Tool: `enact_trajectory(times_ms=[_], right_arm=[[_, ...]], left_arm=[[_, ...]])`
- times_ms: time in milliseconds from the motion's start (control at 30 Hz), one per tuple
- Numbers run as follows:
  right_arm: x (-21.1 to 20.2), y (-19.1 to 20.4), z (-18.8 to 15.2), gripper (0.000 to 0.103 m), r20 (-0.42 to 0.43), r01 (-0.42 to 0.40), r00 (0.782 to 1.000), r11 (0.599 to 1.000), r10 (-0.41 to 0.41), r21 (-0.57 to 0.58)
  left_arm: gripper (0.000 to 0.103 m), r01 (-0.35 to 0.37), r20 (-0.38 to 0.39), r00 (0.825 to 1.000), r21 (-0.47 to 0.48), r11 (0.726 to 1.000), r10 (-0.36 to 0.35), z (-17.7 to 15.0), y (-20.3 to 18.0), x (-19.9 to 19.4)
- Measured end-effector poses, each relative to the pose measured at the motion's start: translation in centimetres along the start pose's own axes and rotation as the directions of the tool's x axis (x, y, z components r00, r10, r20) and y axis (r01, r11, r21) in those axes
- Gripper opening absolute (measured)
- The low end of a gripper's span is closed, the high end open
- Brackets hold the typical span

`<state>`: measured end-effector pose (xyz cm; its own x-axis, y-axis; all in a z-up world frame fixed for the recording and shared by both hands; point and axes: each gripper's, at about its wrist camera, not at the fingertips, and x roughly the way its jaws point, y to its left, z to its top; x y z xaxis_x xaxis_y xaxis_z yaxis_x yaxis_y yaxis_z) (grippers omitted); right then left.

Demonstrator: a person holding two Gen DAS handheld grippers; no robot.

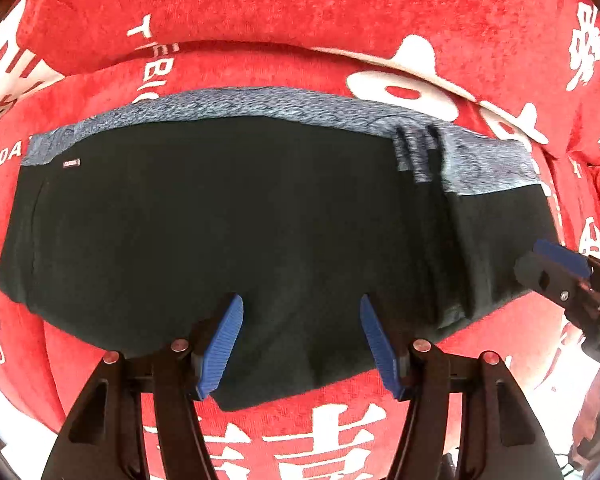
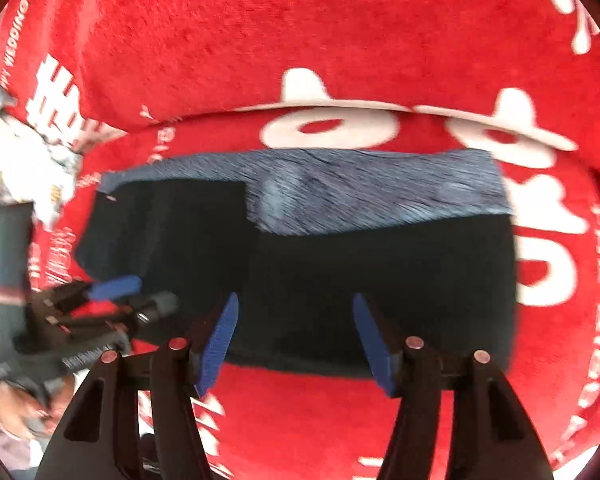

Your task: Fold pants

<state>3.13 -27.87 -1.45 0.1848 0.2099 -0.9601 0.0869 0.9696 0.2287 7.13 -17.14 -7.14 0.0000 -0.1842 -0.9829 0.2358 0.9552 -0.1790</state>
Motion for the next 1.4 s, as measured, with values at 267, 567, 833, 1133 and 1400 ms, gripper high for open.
enact_trajectory(times_ms=[267,567,833,1133,1400], right_arm=[[-3.8,-7.2,-2.5,0.065,0.035,0.11,0.992,0.958,-0.123,0.264],[-2.3,-10.5,-2.5,0.064,0.012,0.125,0.991,0.94,-0.136,0.318],[-0.7,-8.1,-2.8,0.061,-0.035,0.185,0.983,0.956,-0.182,0.226],[-0.4,-2.0,0.5,0.061,0.063,0.059,0.996,0.99,-0.067,0.131],[5.9,2.7,1.1,0.068,-0.069,0.023,0.998,0.994,-0.016,0.103]], left_arm=[[0.062,0.276,-0.019,0.961,0.075,0.958,-0.276,1.5,-4.4,-0.4],[0.062,0.127,-0.043,0.992,0.154,0.98,-0.122,2.9,-9.4,3.8],[0.066,0.08,-0.028,0.997,0.123,0.989,-0.077,1.8,-7.6,2.0],[0.091,0.014,-0.012,1.0,0.047,0.999,-0.014,0.1,-3.2,0.2],[0.091,-0.074,-0.033,0.997,-0.019,0.997,0.073,-1.3,1.3,-0.4]])
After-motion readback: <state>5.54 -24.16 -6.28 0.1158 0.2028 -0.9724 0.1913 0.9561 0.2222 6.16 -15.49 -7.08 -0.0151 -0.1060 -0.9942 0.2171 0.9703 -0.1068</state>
